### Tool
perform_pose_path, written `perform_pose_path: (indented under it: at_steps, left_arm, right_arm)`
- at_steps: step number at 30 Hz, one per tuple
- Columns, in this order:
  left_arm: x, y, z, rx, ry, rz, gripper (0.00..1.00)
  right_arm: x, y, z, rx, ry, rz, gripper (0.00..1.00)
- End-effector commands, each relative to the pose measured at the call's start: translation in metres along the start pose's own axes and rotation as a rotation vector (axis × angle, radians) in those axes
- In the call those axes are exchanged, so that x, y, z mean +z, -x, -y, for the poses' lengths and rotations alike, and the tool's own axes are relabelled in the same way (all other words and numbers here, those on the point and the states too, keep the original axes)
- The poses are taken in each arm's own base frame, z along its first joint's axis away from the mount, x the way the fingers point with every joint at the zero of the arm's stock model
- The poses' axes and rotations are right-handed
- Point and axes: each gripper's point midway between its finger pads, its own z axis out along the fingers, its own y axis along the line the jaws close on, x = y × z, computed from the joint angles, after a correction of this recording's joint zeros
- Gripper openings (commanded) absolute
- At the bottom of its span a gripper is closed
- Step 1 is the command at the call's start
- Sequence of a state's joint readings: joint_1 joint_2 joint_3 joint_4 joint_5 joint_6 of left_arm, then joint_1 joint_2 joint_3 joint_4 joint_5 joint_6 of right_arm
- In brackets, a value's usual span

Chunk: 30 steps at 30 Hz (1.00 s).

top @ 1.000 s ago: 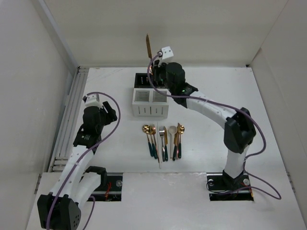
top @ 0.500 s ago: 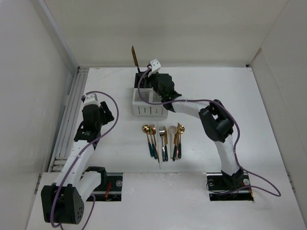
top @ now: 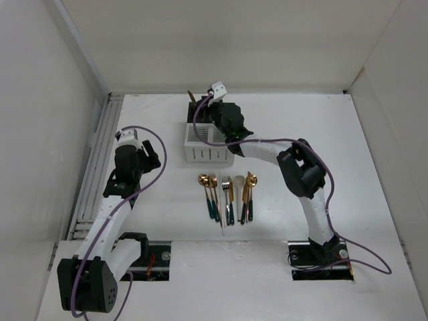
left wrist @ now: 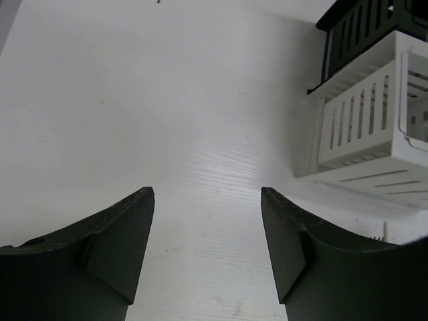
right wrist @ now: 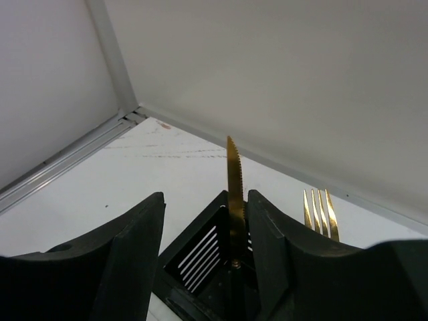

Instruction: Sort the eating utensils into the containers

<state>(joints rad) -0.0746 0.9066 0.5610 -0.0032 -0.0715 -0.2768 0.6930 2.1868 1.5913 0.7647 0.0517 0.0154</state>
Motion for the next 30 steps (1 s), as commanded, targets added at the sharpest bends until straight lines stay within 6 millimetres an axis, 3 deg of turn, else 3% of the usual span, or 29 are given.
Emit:
perform_pose_path:
  at_steps: [1, 2, 4, 6, 8, 9, 11, 12, 13, 14, 15, 16, 18, 20, 21, 23, 25, 28, 30]
  left_arm:
    - [-0.004, 0.024, 0.021, 0.051, -0.116, 0.066, 0.61]
    - [-0.006, 0.028, 0.027, 0.066, -0.142, 0.072, 0.61]
    - [-0.009, 0.030, 0.037, 0.087, -0.203, 0.066, 0.60]
    - [-0.011, 0.032, 0.043, 0.103, -0.235, 0.067, 0.59]
    - [-0.013, 0.030, 0.047, 0.113, -0.262, 0.060, 0.59]
    - [-0.013, 0.030, 0.047, 0.113, -0.262, 0.060, 0.59]
    - [-0.015, 0.032, 0.050, 0.104, -0.274, 0.065, 0.59]
    - [-0.016, 0.031, 0.052, 0.104, -0.286, 0.062, 0.59]
    - [-0.017, 0.032, 0.052, 0.104, -0.290, 0.075, 0.59]
    - [-0.017, 0.036, 0.054, 0.093, -0.294, 0.088, 0.59]
    - [-0.017, 0.032, 0.053, 0.082, -0.295, 0.088, 0.59]
    - [-0.015, 0.026, 0.051, 0.082, -0.293, 0.079, 0.59]
    - [-0.015, 0.022, 0.050, 0.068, -0.295, 0.082, 0.59]
    - [-0.012, 0.012, 0.048, 0.042, -0.292, 0.067, 0.59]
    - [-0.012, 0.010, 0.051, 0.044, -0.313, 0.067, 0.59]
    - [-0.011, 0.001, 0.052, 0.045, -0.330, 0.049, 0.61]
    - [-0.012, 0.001, 0.060, 0.050, -0.379, 0.058, 0.61]
    - [-0.007, -0.002, 0.066, 0.056, -0.410, 0.054, 0.65]
    - [-0.007, -0.002, 0.071, 0.060, -0.420, 0.050, 0.66]
  right_arm:
    - [-0.002, 0.042, 0.004, 0.010, -0.014, 0.101, 0.58]
    - [-0.004, 0.059, 0.005, 0.012, -0.022, 0.127, 0.58]
    - [-0.011, 0.068, 0.005, 0.012, -0.022, 0.132, 0.61]
    - [-0.022, 0.106, 0.004, 0.015, -0.020, 0.186, 0.68]
    - [-0.036, 0.114, 0.004, 0.013, -0.021, 0.157, 0.73]
    - [-0.050, 0.148, 0.000, 0.019, -0.020, 0.188, 0.75]
    - [-0.072, 0.131, 0.001, 0.023, -0.057, 0.036, 0.80]
    - [-0.090, 0.153, 0.007, 0.060, -0.095, 0.021, 0.80]
    - [-0.104, 0.144, 0.005, 0.075, -0.120, -0.052, 0.80]
    - [-0.130, 0.101, 0.008, 0.066, -0.171, -0.244, 0.80]
    - [-0.148, 0.087, 0.011, 0.075, -0.192, -0.320, 0.80]
    - [-0.170, 0.087, 0.005, 0.130, -0.197, -0.362, 0.80]
    - [-0.228, 0.025, 0.011, 0.154, -0.283, -0.610, 0.72]
    - [-0.267, 0.006, 0.016, 0.265, -0.391, -0.709, 0.63]
    - [-0.300, -0.019, 0.012, 0.242, -0.425, -0.822, 0.54]
    - [-0.321, -0.027, 0.001, 0.266, -0.432, -0.860, 0.49]
    - [-0.348, -0.053, -0.010, 0.286, -0.431, -0.949, 0.40]
    - [-0.370, -0.081, -0.026, 0.351, -0.370, -1.034, 0.38]
    - [-0.380, -0.089, -0.025, 0.399, -0.411, -1.047, 0.38]
